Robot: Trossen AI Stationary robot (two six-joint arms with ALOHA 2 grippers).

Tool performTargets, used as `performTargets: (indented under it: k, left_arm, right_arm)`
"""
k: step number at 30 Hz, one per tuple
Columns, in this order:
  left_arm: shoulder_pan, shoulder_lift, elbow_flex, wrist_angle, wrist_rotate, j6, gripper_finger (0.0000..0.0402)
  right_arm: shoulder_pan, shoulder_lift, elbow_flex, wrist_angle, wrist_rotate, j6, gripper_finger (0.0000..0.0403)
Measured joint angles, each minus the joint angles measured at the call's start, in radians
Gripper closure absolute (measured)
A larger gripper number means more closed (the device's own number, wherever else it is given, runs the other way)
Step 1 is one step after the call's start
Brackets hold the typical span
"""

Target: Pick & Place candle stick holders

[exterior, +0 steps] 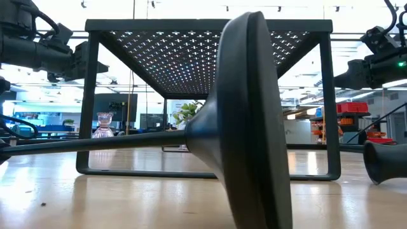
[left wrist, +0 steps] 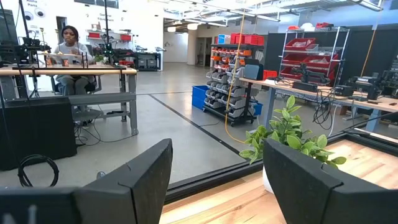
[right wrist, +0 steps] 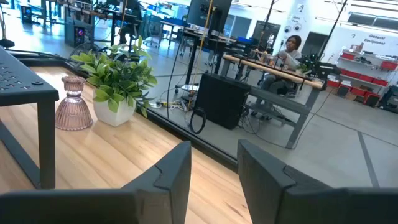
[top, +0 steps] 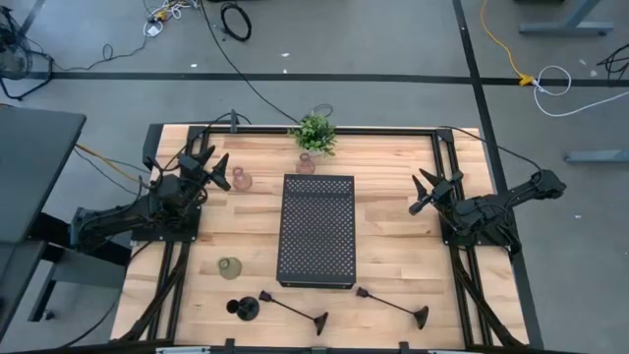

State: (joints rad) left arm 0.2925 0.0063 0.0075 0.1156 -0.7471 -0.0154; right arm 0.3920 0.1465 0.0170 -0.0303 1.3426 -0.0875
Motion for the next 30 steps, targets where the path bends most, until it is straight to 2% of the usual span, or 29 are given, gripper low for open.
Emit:
performTargets:
  k: [30]
  left_arm:
    - [0.000, 0.000, 0.000, 0.010, 0.000, -0.006, 0.0149]
  right_arm:
    - [0.000, 0.000, 0.000, 0.000, 0.000, 0.000, 0.0273]
